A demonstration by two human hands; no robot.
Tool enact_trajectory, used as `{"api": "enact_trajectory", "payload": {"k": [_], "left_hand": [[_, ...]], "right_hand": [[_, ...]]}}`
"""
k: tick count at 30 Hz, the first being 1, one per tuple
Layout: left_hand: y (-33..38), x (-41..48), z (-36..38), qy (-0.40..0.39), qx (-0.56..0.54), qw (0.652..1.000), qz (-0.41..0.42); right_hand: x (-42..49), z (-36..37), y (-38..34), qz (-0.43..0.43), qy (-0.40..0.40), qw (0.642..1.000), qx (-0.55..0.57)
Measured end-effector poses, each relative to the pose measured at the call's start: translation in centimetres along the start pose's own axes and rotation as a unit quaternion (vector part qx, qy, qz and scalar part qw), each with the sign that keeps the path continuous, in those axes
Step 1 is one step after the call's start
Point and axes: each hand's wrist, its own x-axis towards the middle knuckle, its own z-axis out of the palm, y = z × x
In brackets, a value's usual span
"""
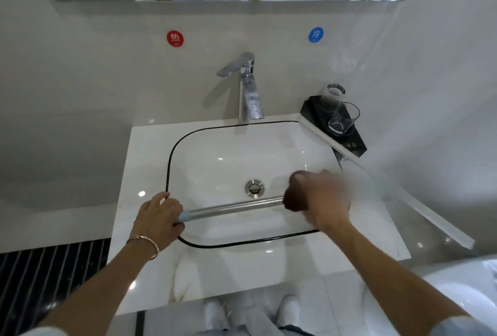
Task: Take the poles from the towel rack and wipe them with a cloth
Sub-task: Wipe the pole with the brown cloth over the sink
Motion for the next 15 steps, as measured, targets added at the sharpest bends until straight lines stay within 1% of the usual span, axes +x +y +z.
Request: {"api": "enact_trajectory", "payload": {"k": [2, 4, 5, 9, 11, 13, 15], "left_hand": [[0.3, 0.3, 0.1, -0.003, -0.004, 1.0, -0.002], [0.7, 0.7, 0.0, -0.016, -0.002, 1.0, 0.004], [0.8, 0.9, 0.0, -0.023, 0.0, 1.0, 0.0], [1.0, 1.3, 0.5, -0.04, 0.012, 0.999, -0.034], [1.0, 1.5, 0.3, -0.049, 0.014, 0.997, -0.05], [1.1, 1.6, 0.2, -0.05, 0.007, 0.997, -0.055], [1.0, 1.7, 0.2, -0.045, 0.0, 0.997, -0.056]], "right_hand": [[-0.3, -0.9, 4.0, 0.017, -0.023, 1.0, -0.012], [-0.1, -1.2, 5.8, 0.011, -0.038, 0.999, 0.0], [0.0, -1.2, 6.1, 0.008, -0.032, 0.999, 0.008], [0.2, -1.7, 7.3, -0.007, 0.043, 0.998, 0.043], [0.5, -2.4, 8.6, 0.018, 0.069, 0.995, 0.063], [1.0, -2.6, 10.1, 0.07, 0.042, 0.993, 0.089], [1.3, -2.0, 11.1, 0.13, -0.038, 0.981, 0.141]]}}
